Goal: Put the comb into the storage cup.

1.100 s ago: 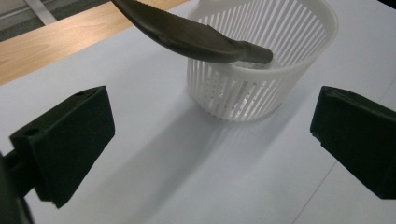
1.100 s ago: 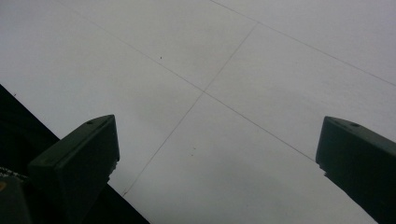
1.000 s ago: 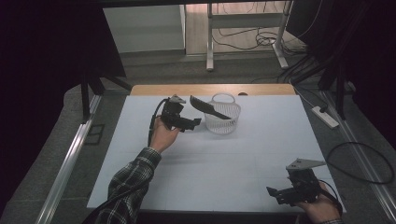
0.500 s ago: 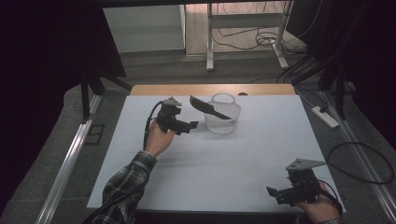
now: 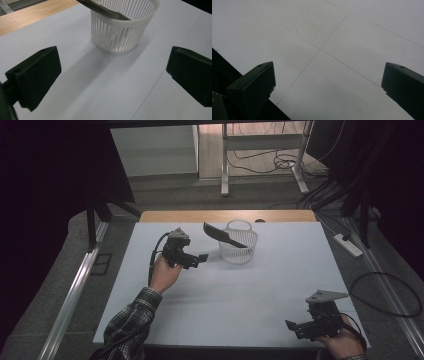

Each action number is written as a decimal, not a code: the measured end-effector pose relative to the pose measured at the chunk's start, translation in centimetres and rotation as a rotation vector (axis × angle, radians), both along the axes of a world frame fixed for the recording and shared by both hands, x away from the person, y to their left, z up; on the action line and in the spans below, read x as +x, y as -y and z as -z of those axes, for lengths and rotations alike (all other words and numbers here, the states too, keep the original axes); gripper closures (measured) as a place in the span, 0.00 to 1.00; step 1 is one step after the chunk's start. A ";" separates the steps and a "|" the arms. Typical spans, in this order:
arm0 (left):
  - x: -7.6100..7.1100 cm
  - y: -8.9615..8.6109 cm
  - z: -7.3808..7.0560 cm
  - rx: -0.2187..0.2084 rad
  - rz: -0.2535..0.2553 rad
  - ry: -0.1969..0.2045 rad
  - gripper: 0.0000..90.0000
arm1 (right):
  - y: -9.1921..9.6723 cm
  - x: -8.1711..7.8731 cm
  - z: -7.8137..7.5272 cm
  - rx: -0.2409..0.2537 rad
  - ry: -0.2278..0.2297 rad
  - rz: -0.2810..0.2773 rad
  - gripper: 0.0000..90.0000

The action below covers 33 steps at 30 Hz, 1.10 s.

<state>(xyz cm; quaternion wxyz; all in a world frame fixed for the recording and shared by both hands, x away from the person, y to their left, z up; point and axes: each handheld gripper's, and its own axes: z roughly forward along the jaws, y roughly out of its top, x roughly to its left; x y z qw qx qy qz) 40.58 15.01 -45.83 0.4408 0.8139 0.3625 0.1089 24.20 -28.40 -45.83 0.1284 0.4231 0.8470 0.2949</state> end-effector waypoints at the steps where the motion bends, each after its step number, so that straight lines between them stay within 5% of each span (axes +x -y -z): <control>1: -0.1 0.0 -0.1 0.004 -0.001 0.001 0.00 | 0.0 0.0 0.0 0.000 -0.001 0.001 0.00; 33: -3.8 -1.3 -0.3 0.009 0.009 0.005 0.00 | 0.0 -0.2 -0.1 0.004 0.023 0.003 0.00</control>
